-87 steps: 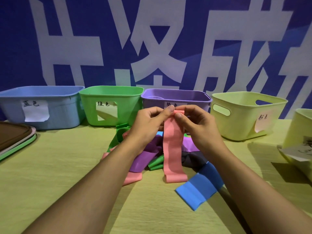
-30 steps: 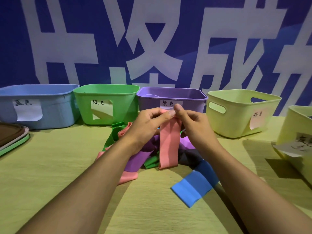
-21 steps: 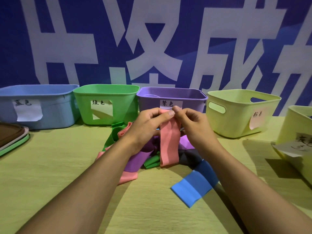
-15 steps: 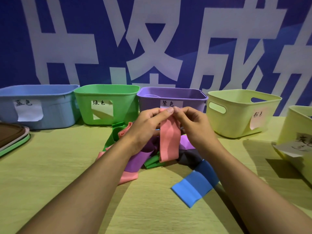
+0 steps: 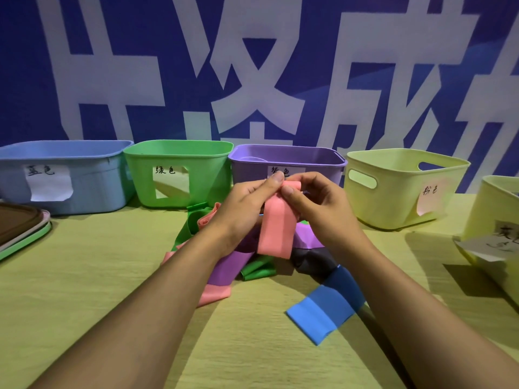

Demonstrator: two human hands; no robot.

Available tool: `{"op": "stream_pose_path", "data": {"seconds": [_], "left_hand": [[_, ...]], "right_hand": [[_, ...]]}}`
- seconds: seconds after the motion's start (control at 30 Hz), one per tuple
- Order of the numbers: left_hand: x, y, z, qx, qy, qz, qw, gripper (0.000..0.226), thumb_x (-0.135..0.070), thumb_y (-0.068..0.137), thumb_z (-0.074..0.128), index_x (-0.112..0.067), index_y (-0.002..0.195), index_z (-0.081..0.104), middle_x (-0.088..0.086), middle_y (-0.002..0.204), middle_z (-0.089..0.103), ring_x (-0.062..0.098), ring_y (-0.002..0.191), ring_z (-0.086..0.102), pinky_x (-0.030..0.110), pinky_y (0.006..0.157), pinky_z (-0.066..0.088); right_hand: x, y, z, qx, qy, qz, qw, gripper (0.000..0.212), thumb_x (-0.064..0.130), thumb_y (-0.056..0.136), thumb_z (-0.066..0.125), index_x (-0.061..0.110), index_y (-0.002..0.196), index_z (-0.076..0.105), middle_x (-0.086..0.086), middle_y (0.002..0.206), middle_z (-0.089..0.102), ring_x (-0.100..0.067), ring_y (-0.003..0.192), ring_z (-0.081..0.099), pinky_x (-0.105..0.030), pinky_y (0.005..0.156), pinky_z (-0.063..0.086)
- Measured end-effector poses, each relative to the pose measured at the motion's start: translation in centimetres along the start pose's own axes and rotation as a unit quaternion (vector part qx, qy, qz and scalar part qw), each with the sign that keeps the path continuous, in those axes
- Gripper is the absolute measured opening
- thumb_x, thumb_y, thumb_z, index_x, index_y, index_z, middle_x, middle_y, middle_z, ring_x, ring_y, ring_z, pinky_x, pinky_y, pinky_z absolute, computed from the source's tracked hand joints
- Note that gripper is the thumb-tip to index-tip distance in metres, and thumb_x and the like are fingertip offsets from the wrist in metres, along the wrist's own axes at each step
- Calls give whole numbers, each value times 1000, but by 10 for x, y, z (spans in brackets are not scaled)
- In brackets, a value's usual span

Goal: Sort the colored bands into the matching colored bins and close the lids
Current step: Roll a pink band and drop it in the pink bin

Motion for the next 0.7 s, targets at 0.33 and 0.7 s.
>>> {"op": "stream_pose_path", "data": {"seconds": [0.33, 0.7], "left_hand": [[3, 2, 0, 32, 35, 14, 999, 26, -37, 93, 64, -20, 110, 74, 10, 108, 75, 23, 101, 69, 53, 98, 54], [5, 2, 1, 36, 26, 13, 999, 20, -35, 88, 66, -20, 100, 72, 12, 101, 69, 28, 97, 67, 59, 97, 51]], "right_hand": [[-2, -5, 0, -11, -6, 87, 996, 50, 63, 87, 55, 21, 101, 80, -5, 92, 79, -12, 81, 69, -29, 69, 55], [-1, -3, -1, -23, -9, 61, 998, 37, 51, 94, 60, 20, 82, 75, 6, 71, 69, -11, 68, 57, -35, 66, 48]]}}
Point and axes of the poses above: each hand's wrist, its own y-axis towards the middle knuckle, its own z-axis out of the palm, x = y × z, the point moved 7 cm from there along y, towards the middle knuckle
